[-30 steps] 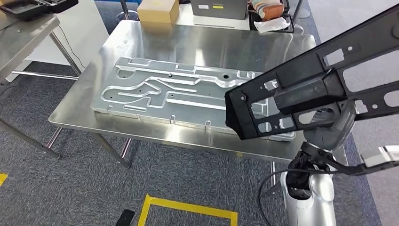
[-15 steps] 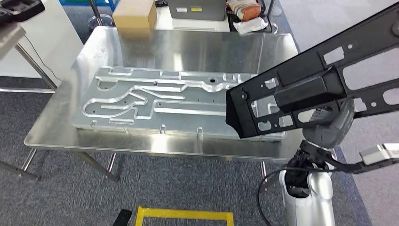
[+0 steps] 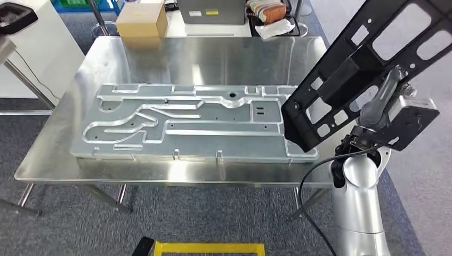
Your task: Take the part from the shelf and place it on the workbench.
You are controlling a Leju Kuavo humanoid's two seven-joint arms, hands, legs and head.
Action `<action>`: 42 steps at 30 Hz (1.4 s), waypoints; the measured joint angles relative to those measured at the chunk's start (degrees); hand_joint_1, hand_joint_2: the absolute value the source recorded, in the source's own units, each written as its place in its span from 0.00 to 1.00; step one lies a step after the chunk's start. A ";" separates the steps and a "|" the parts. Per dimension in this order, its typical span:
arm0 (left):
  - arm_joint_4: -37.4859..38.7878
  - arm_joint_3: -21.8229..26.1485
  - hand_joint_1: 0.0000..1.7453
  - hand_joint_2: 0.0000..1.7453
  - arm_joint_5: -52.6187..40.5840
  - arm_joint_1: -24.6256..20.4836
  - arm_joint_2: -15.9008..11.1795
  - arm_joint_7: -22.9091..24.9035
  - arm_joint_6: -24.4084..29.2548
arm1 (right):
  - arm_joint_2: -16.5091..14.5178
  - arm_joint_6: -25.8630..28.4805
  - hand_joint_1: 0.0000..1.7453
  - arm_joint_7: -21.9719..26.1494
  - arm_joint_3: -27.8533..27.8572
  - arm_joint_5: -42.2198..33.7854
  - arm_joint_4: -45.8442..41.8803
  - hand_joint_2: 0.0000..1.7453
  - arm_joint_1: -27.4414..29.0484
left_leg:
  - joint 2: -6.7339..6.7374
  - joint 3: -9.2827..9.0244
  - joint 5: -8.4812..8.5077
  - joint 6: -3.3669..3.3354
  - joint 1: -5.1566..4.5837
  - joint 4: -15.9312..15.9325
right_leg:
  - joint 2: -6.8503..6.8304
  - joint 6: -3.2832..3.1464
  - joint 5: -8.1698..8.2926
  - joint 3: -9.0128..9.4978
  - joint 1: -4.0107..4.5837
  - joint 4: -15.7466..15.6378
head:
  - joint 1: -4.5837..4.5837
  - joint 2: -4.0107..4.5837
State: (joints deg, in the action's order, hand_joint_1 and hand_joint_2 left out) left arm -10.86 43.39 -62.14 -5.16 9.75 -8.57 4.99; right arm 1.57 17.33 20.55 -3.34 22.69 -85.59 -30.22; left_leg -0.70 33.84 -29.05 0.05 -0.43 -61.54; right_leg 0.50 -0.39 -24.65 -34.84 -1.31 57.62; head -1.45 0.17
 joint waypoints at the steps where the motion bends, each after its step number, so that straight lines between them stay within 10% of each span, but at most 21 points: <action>1: 0.00 0.00 0.00 1.00 -0.20 -0.09 0.01 0.12 -0.09 | 0.47 2.35 1.00 -0.98 -0.45 3.78 2.33 0.00 -2.87 | 0.05 1.90 -1.53 0.30 0.28 -3.57 | -0.06 -0.17 -0.09 0.18 -0.04 -0.07 | -0.01 0.00; 3: 0.00 0.00 0.00 1.00 -0.63 -0.17 0.03 0.43 -0.27 | 1.20 7.30 1.00 -2.82 -1.83 11.60 6.92 0.00 -7.96 | 0.15 6.41 -3.88 0.83 0.79 -11.18 | -0.04 -0.29 -0.33 0.37 -0.02 -0.03 | -0.02 0.00; 5: 0.00 -0.01 0.00 1.00 -1.06 -0.19 0.04 0.69 -0.43 | 1.65 11.76 1.00 -5.61 -3.65 21.05 11.50 0.00 -12.41 | 0.25 8.32 -2.37 1.17 1.13 -12.76 | 0.07 -0.17 -0.75 0.83 -0.04 0.05 | -0.01 0.00; 9: 0.00 -0.16 0.00 1.00 -1.94 -0.54 0.07 0.88 -0.93 | 2.07 15.05 1.00 -14.54 -8.55 45.47 20.62 0.00 -22.07 | 0.50 3.24 6.14 0.70 1.08 1.07 | 0.37 0.63 -2.05 2.17 0.02 0.31 | 0.00 0.00; 14: 0.00 -0.20 0.00 1.00 -2.24 -1.21 0.38 0.90 -1.31 | 1.70 14.90 1.00 -18.90 -12.85 56.71 29.43 0.00 -30.69 | 0.28 1.93 5.75 -0.76 1.03 3.73 | 0.03 2.15 -3.11 1.93 0.08 1.12 | 0.01 0.00; 18: 0.00 -0.22 0.00 1.00 -2.40 -1.66 0.88 0.96 -1.39 | -0.51 14.82 1.00 -20.93 -16.99 64.44 36.82 0.00 -34.99 | 0.36 0.86 5.19 -1.74 1.06 4.24 | -0.22 2.43 -8.05 -5.29 0.09 14.21 | 0.01 0.00; 20: 0.00 -0.22 0.00 1.00 -2.45 -1.76 1.08 1.13 -1.26 | -2.14 14.93 1.00 -22.80 -20.52 66.32 40.72 0.00 -35.76 | 0.30 0.18 4.60 -1.79 1.00 4.17 | -0.23 2.33 -7.07 -7.92 0.09 17.04 | 0.01 0.00; 23: 0.01 -0.21 0.00 1.00 -2.35 -1.84 1.39 1.39 -0.78 | -4.88 15.07 1.00 -25.34 -26.79 66.96 46.02 0.00 -36.62 | 0.12 -1.16 3.43 -1.44 0.82 3.95 | -0.22 1.41 0.21 -4.88 0.36 7.50 | -0.01 0.00; 25: 0.03 -0.19 0.00 1.00 -2.15 -2.04 1.67 1.56 -0.41 | -6.89 15.09 1.00 -26.58 -31.00 67.15 49.16 0.00 -37.20 | 0.12 -1.37 2.87 -0.94 0.67 3.78 | -0.20 0.77 2.19 -2.78 0.79 2.09 | -0.01 0.00; 30: 0.02 -0.17 0.00 1.00 -1.95 -2.27 2.04 1.70 -0.11 | -10.08 15.14 1.00 -27.78 -37.21 67.28 53.53 0.00 -37.67 | 0.27 -0.70 1.07 0.69 0.91 1.94 | -0.31 -0.27 1.21 -1.22 0.54 -0.13 | -0.01 0.00; 34: 0.02 -0.17 0.00 1.00 -1.85 -2.14 2.01 1.71 -0.07 | -11.22 15.15 1.00 -27.59 -39.18 67.27 55.68 0.00 -38.08 | 0.37 7.03 -3.47 1.84 1.50 -11.83 | -0.34 -0.84 0.26 0.11 0.39 -0.35 | -0.03 0.00; 36: 0.02 -0.17 0.00 1.00 -1.79 -2.09 1.98 1.86 0.05 | -11.64 15.10 1.00 -26.76 -39.82 67.27 56.50 0.00 -37.97 | 0.40 8.04 -0.71 2.18 1.82 -11.11 | -0.17 -0.58 -0.40 0.81 0.31 -0.19 | -0.02 0.00; 39: 0.04 -0.07 0.00 1.00 -1.34 -2.12 1.99 2.47 0.26 | -13.15 14.82 1.00 -25.08 -41.04 67.27 57.92 0.00 -37.62 | 0.51 4.05 6.07 2.36 2.02 -0.22 | 0.14 0.22 -1.76 1.90 0.19 0.37 | -0.02 0.00; 42: 0.07 0.13 0.00 1.00 -1.07 -2.32 2.09 2.91 0.04 | -15.10 14.34 1.00 -24.04 -42.48 67.30 59.55 0.00 -36.10 | 0.31 2.54 6.09 1.53 1.85 3.05 | 0.44 0.70 -2.18 1.69 0.54 0.76 | -0.02 0.00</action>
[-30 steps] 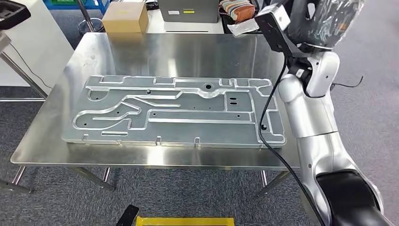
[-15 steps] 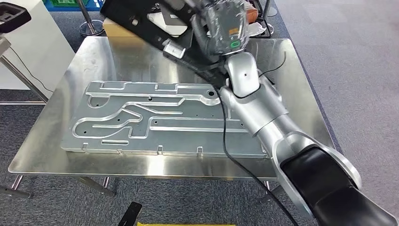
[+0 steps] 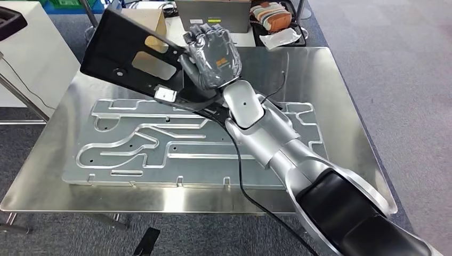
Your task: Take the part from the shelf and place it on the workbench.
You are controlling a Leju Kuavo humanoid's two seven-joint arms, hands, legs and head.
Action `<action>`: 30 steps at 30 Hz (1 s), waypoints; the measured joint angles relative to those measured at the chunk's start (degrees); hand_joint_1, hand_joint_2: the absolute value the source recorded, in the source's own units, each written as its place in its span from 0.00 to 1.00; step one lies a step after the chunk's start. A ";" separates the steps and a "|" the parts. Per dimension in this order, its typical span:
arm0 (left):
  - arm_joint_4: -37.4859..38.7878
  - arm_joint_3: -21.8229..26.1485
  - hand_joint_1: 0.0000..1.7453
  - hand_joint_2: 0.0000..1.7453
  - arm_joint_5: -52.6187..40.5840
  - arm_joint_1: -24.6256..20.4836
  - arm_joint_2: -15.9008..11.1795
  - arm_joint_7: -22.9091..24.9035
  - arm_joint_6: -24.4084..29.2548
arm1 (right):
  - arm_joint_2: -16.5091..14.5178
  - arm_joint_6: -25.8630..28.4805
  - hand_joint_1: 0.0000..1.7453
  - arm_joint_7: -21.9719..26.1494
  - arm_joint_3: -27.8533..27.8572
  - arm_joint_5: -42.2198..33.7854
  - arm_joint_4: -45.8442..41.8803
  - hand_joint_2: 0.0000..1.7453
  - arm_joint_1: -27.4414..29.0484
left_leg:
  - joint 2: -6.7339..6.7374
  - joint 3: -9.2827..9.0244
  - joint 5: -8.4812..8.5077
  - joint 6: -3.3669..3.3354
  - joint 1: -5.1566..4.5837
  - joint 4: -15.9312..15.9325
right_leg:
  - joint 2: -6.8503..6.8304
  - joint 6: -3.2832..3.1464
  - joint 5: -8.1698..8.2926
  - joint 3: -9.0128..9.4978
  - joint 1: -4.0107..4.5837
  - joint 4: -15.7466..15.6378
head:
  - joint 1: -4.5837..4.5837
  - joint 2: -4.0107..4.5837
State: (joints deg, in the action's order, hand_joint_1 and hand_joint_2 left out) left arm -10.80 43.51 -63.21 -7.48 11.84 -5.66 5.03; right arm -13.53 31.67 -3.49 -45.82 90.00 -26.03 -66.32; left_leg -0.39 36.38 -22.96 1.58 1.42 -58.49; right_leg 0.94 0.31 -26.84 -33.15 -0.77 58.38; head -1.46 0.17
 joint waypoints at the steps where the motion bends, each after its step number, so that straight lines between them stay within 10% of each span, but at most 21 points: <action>1: 0.00 0.07 0.00 1.00 -0.04 -0.04 0.04 0.04 -0.09 | -0.47 -0.19 1.00 0.23 -0.40 0.02 0.56 0.00 0.71 | -0.15 -0.05 -0.14 -0.21 0.06 0.19 | -0.03 -0.04 0.01 -0.03 0.05 -0.06 | 0.00 0.00; 12: 0.00 4.34 0.00 1.00 8.41 0.15 0.34 -12.25 -3.72 | -2.42 -10.42 1.00 -1.06 -6.11 0.02 5.02 0.00 2.62 | -0.78 0.06 -0.38 -1.12 -0.29 0.22 | -0.48 0.32 0.14 0.65 -0.16 -1.25 | 0.00 0.00; 16: 0.00 8.40 0.00 1.00 13.58 -0.06 0.31 -17.45 -10.17 | -2.97 -19.44 0.00 0.99 -10.38 0.02 6.12 0.00 1.44 | -0.75 0.04 -0.32 -1.19 -0.32 0.20 | -0.47 0.89 0.24 0.62 -0.18 -1.27 | 0.00 0.00; 30: 0.00 11.66 0.00 1.00 13.80 -0.86 0.25 -16.14 -11.64 | -4.63 -26.02 0.00 2.43 -16.15 0.03 8.32 0.00 -0.07 | -0.70 -0.11 -0.19 -1.10 -0.26 0.23 | -0.46 0.95 0.26 0.57 0.03 -0.97 | 0.00 0.00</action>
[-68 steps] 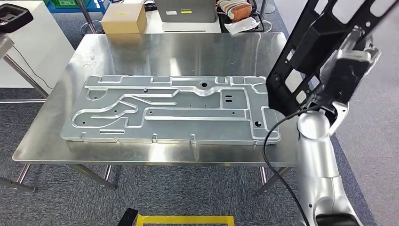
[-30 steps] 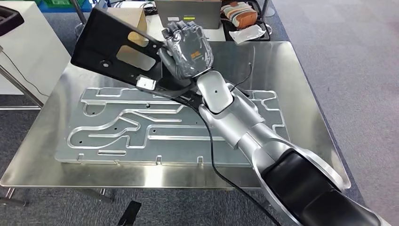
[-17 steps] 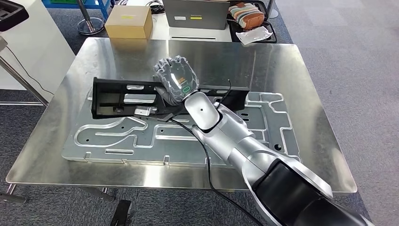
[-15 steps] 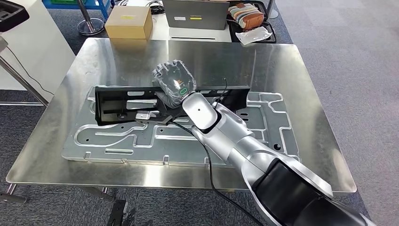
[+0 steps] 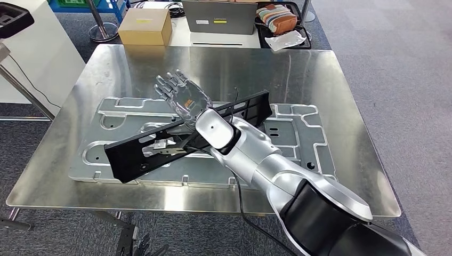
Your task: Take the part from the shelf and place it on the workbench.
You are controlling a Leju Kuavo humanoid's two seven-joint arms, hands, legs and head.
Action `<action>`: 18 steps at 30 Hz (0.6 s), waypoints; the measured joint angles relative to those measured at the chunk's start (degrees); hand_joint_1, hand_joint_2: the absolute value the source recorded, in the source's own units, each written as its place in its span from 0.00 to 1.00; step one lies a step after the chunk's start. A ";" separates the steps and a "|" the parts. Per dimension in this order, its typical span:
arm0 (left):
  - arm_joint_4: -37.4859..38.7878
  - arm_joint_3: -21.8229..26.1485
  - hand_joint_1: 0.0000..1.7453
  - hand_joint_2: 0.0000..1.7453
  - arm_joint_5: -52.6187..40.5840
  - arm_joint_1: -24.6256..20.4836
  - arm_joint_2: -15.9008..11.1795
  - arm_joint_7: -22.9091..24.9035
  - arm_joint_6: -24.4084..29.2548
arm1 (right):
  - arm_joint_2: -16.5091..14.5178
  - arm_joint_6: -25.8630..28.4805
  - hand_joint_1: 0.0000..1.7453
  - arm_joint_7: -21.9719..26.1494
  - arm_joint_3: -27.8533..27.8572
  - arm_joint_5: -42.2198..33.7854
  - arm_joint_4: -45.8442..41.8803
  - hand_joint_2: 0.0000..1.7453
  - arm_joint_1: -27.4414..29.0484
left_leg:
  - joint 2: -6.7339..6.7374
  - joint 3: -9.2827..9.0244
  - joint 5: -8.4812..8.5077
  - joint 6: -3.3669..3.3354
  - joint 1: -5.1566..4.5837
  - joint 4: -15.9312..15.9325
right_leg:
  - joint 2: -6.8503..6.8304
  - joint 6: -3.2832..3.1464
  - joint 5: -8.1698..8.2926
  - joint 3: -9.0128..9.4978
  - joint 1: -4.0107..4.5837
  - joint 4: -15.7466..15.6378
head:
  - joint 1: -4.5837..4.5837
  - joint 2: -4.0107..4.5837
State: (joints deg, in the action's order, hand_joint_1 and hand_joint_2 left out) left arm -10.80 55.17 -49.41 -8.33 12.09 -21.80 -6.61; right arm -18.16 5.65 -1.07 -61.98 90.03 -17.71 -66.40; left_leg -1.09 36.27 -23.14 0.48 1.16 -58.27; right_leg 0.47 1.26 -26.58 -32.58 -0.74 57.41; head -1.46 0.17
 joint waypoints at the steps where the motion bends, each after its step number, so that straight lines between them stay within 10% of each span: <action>1: 0.00 0.04 0.00 0.75 0.01 -0.02 0.01 0.40 0.02 | -0.03 -0.52 0.00 0.01 -0.11 0.00 0.08 0.00 -0.08 | 0.00 0.00 0.00 0.00 0.00 0.00 | 0.00 0.00 0.00 0.00 0.00 0.00 | 0.00 0.00; 4: 0.00 0.18 0.00 0.00 0.02 -0.13 0.02 2.63 -0.41 | -0.14 -3.96 0.00 -0.03 -0.32 -0.04 0.31 0.00 -0.48 | 0.02 -0.01 0.01 0.00 0.00 0.00 | 0.00 0.00 0.00 0.00 -0.01 0.01 | 0.00 0.00; 18: 0.00 -0.50 0.00 0.00 -3.46 -0.78 0.17 8.41 -2.08 | 1.52 -22.42 0.00 -10.44 6.72 -9.80 1.99 0.00 -1.48 | 0.05 -0.05 0.05 -0.05 0.00 -0.04 | -0.03 0.02 0.01 0.03 -0.09 0.00 | 0.00 0.00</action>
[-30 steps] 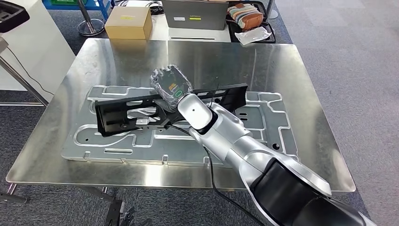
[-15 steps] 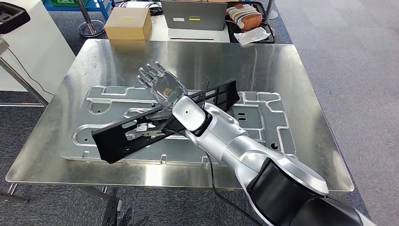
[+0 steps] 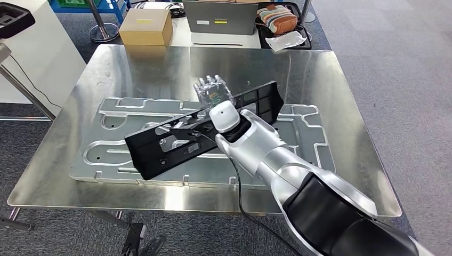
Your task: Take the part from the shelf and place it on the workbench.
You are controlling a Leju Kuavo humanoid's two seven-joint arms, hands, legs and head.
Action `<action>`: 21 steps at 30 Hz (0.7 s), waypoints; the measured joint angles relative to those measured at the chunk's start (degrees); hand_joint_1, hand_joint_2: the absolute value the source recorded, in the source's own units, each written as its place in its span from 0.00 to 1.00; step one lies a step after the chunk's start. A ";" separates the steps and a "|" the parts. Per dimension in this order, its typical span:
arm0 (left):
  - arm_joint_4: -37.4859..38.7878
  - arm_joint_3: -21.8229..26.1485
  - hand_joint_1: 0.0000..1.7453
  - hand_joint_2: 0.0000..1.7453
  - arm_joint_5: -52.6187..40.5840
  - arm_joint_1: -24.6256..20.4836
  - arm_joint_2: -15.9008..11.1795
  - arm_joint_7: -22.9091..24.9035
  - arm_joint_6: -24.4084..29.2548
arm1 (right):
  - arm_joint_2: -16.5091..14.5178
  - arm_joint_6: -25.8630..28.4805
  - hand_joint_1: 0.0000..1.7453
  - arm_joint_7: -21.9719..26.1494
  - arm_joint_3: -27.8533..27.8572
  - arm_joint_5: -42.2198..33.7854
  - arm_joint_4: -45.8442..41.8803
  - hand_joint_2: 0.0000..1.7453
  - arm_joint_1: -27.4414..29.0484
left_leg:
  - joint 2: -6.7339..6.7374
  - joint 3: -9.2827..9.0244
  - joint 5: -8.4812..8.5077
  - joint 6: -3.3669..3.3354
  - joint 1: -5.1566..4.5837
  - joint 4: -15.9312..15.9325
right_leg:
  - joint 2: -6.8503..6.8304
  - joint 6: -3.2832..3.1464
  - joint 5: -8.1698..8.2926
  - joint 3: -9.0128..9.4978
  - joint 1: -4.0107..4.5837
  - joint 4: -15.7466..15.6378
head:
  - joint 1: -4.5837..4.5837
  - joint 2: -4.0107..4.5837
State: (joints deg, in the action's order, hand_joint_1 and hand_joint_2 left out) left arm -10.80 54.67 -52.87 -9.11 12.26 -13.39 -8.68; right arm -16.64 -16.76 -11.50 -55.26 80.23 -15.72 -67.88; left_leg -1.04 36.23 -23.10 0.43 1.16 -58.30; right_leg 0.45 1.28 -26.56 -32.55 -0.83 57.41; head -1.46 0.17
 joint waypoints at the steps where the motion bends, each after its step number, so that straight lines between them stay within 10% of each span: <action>1: 0.00 -0.04 0.00 0.00 -0.15 0.02 0.01 -0.04 0.21 | 0.58 -0.14 0.00 -1.74 1.41 -1.13 0.15 0.00 0.18 | -0.01 0.00 0.00 -0.01 0.00 -0.01 | -0.01 0.01 0.01 0.00 -0.01 0.00 | 0.00 0.00; 9: 0.00 -0.13 0.00 0.00 -0.92 1.21 0.25 -0.28 2.06 | 10.40 7.79 0.00 -22.85 18.12 -16.27 1.35 0.00 3.56 | -0.17 0.04 0.00 -0.07 -0.02 -0.09 | -0.21 0.04 0.02 0.08 -0.09 -0.05 | 0.00 0.00; 21: 0.00 -2.02 0.00 0.00 -3.84 1.61 0.20 -0.03 3.89 | 19.03 13.62 0.00 -18.75 41.31 -28.91 1.98 0.00 13.28 | -0.15 -0.27 -0.07 -0.09 -0.05 -0.09 | -0.23 0.19 -0.12 0.33 0.06 -0.08 | 0.00 0.00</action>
State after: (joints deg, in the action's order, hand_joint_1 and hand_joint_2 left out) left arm -10.80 52.65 -56.71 -7.51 12.46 -13.42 -4.79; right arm 2.39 -3.14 -30.25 -13.95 51.33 -13.74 -54.60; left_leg -1.19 35.95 -23.17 0.34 1.11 -58.39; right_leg 0.21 1.47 -26.69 -32.21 -0.77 57.33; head -1.46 0.17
